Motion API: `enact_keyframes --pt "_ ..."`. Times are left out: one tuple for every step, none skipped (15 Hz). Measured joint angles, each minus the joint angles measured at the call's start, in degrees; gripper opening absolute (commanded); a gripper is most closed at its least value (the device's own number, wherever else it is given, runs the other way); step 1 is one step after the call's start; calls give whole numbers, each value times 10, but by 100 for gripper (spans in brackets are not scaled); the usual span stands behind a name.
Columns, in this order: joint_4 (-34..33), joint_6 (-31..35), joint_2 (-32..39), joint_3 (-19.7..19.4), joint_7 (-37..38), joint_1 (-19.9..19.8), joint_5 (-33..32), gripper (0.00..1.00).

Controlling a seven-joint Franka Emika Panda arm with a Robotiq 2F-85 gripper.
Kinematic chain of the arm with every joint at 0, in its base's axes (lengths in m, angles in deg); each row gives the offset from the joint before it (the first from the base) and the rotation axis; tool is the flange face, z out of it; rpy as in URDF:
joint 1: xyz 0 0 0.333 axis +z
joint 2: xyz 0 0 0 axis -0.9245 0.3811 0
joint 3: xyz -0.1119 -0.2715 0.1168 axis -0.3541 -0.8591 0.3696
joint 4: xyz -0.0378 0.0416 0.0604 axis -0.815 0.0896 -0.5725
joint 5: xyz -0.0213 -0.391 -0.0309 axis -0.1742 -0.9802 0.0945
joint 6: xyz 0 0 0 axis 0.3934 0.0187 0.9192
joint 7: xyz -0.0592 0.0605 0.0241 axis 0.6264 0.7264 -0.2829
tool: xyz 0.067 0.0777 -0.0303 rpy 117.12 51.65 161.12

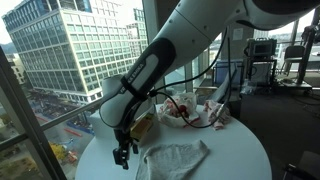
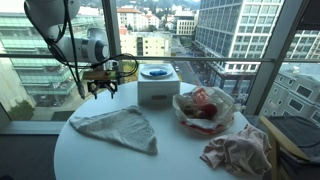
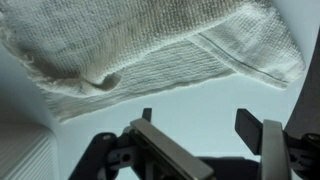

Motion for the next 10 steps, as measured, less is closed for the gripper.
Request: enact_keyframes --pt "-1 4 1 -13 24 0 -1 100" --pt "-1 7 3 -25 49 1 -2 100" --pt "-1 8 5 -35 73 2 -5 100" --pt "-1 8 8 -44 95 4 -9 100" --pt "-1 8 13 -51 115 6 -13 100" --pt "-1 9 17 -56 133 8 -16 100" --pt "-2 10 22 -62 151 11 -19 100" --pt "-5 10 28 -67 168 14 -19 100" --pt "-9 10 34 -71 184 16 -19 100" --pt "-15 10 40 -74 198 17 -19 100"
